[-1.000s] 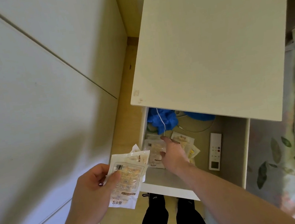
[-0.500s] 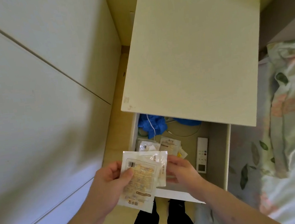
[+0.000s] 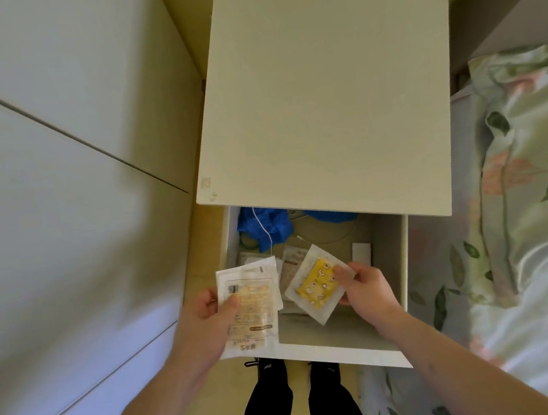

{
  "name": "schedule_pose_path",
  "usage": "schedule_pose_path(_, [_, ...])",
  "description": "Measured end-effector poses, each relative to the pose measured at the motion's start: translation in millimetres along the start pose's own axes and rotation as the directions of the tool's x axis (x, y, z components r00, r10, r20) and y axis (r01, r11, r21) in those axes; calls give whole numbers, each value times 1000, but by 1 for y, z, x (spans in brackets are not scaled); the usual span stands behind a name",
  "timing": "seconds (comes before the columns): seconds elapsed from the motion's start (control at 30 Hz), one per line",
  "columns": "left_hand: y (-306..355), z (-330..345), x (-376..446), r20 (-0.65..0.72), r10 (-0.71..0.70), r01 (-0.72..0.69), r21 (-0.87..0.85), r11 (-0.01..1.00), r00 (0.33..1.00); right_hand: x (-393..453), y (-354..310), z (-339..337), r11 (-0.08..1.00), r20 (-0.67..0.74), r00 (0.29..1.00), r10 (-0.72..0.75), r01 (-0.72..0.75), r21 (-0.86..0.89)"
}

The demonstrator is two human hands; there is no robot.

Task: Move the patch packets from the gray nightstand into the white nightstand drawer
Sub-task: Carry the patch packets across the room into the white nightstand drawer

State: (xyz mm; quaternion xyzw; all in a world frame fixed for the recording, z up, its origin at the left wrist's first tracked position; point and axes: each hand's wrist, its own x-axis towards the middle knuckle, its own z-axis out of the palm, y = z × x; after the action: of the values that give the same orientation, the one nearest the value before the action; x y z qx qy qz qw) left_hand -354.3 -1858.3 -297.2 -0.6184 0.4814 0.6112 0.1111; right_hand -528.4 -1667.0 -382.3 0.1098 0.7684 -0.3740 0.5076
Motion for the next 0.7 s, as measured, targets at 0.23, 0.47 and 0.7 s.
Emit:
schedule_pose_path(0.23, [-16,-9,15,-81,6,-4,17,1000,997,41,9,15,841,59,991,-122,135,-524])
schedule_pose_path(0.47, [-18,1,27,-75,62,-58,44,997,995,43,4,23,668,-81,980,-183,64,-741])
schedule_pose_path(0.7, [-16,20,29,13,61,-62,19,998,998,3,-8,25,1000,239,971,5,-11,24])
